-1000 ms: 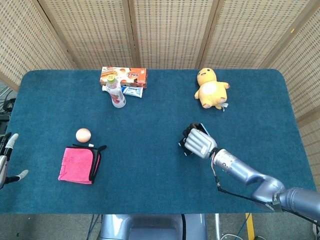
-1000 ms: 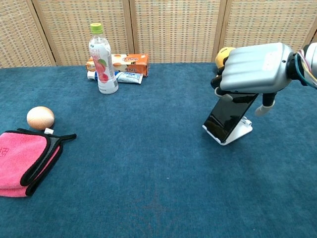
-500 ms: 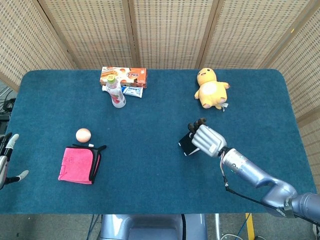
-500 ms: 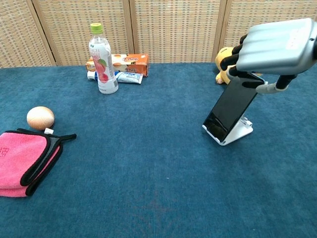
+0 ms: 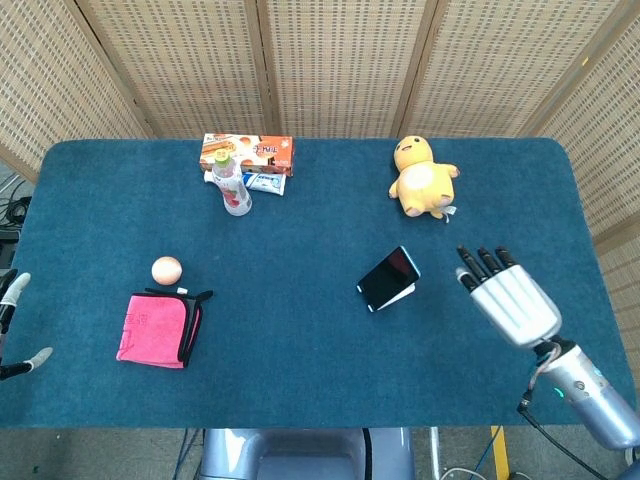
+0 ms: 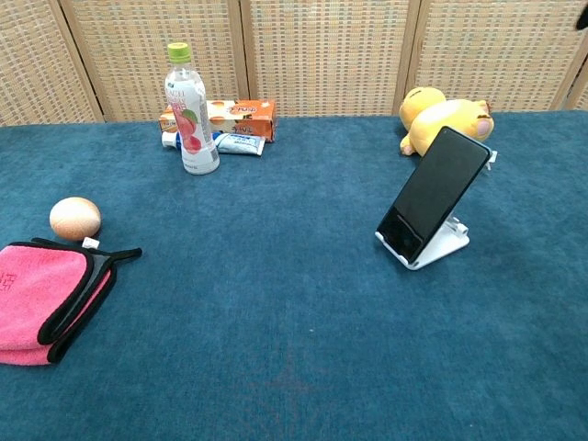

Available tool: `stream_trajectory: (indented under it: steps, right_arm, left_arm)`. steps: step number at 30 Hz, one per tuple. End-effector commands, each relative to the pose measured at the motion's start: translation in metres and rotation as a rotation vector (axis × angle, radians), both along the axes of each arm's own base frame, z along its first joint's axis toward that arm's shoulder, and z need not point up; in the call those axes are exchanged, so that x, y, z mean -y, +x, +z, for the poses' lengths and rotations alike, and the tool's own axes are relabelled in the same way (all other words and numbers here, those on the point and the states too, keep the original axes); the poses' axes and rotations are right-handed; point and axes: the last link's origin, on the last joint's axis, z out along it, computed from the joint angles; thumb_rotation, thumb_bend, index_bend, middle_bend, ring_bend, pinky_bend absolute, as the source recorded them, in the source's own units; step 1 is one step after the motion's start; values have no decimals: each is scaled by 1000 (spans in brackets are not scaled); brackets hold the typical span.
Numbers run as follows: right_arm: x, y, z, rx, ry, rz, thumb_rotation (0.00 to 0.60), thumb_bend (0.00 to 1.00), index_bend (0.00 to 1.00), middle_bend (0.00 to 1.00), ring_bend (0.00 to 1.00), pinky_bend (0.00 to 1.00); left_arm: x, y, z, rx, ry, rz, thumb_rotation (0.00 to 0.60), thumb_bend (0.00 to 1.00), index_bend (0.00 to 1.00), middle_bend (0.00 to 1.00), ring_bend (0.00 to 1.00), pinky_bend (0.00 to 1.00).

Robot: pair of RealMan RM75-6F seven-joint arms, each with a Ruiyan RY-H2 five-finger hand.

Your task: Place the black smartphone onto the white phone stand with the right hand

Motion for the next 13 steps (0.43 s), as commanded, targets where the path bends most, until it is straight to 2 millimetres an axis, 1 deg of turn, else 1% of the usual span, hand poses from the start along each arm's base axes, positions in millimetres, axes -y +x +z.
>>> stream_trajectory:
  steps: [1, 2, 3, 5, 8, 9, 11, 13]
  right_arm:
    - [-33, -40, 10, 229, -49, -108, 600, 272, 289, 126, 127, 245]
    - [-38, -49, 10, 279, -64, -132, 600, 207, 254, 88, 85, 210]
    - [-41, -55, 10, 309, -74, -151, 600, 122, 198, 42, 35, 163]
    - [-51, -71, 9, 382, -93, -215, 600, 26, 128, 1, 0, 105]
    - [-66, -92, 7, 478, -118, -300, 600, 0, 82, 0, 0, 68]
    - [-75, -102, 3, 528, -117, -348, 600, 0, 75, 0, 0, 58]
    - [-81, -110, -1, 556, -119, -353, 600, 0, 71, 0, 0, 39]
    - [-82, -113, -3, 566, -119, -349, 600, 0, 70, 0, 0, 32]
  left_arm:
    - [3, 0, 1, 0, -3, -10, 600, 0, 0, 0, 0, 0]
    - [5, 0, 1, 0, -5, -14, 600, 0, 0, 0, 0, 0]
    - [6, 0, 1, 0, -5, -16, 600, 0, 0, 0, 0, 0]
    - [8, 1, 0, -2, -7, -25, 600, 0, 0, 0, 0, 0]
    - [11, 1, -1, -9, -11, -38, 600, 0, 0, 0, 0, 0]
    - [13, 1, -3, -11, -17, -44, 600, 0, 0, 0, 0, 0]
    - [15, 2, -4, -11, -17, -49, 600, 0, 0, 0, 0, 0]
    - [15, 2, -4, -15, -14, -54, 600, 0, 0, 0, 0, 0]
